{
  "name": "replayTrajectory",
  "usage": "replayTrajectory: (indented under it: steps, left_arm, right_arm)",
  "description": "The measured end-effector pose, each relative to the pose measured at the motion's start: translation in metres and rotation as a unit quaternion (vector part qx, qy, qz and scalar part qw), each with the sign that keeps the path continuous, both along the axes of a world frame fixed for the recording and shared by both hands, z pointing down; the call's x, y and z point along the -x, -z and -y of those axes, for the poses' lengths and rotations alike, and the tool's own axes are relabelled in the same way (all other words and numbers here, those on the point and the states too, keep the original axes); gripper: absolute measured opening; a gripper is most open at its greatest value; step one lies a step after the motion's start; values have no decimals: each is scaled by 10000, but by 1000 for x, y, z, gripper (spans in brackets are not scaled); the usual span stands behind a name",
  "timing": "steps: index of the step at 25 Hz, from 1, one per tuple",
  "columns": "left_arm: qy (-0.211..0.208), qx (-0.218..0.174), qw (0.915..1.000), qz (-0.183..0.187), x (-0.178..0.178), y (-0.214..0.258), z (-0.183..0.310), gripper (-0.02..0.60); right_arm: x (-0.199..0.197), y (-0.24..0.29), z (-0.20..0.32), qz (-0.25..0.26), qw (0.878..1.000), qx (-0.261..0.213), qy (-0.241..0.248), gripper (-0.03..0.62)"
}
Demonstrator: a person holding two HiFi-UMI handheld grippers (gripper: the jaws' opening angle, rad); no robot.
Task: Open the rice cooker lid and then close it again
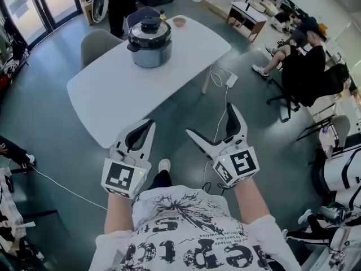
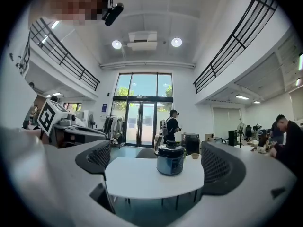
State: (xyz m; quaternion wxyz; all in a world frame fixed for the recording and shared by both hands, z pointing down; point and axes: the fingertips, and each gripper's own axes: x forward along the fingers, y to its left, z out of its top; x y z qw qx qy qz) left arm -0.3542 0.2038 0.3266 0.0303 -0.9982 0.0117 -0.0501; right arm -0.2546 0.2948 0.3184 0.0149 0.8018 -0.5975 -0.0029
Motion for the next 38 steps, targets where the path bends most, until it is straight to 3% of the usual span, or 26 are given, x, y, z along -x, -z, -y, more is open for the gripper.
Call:
replayTrajectory:
  steps: [5, 9, 15, 18, 24, 31, 38]
  left_arm:
    - [-2, 84, 9996, -276, -83, 8, 89, 12]
    - [-53, 40, 9998, -208, -134, 7, 146, 12]
    - [71, 147, 9999, -28, -180, -3, 210, 12]
    - [172, 149, 9996, -140, -203, -9, 231, 14]
    - [742, 230, 9968, -161, -240, -22, 271, 12]
    - [1600, 189, 9861, -409, -313, -15, 305, 12]
    - [2701, -32, 9617, -461, -375, -9, 336, 14]
  right_arm:
    - [-80, -2, 91, 13, 10000, 69, 19, 598]
    - [-133, -5, 155, 164, 9997, 171, 68, 598]
    - [-185, -13, 231, 294, 9986, 343, 285, 598]
    - [-211, -19, 259, 230, 9983, 345, 413, 598]
    - [-259, -36, 311, 196, 9941, 546, 920, 598]
    - [-344, -58, 382, 354, 9747, 992, 1970, 598]
    - [-388, -58, 435, 159, 9386, 1156, 3247, 597]
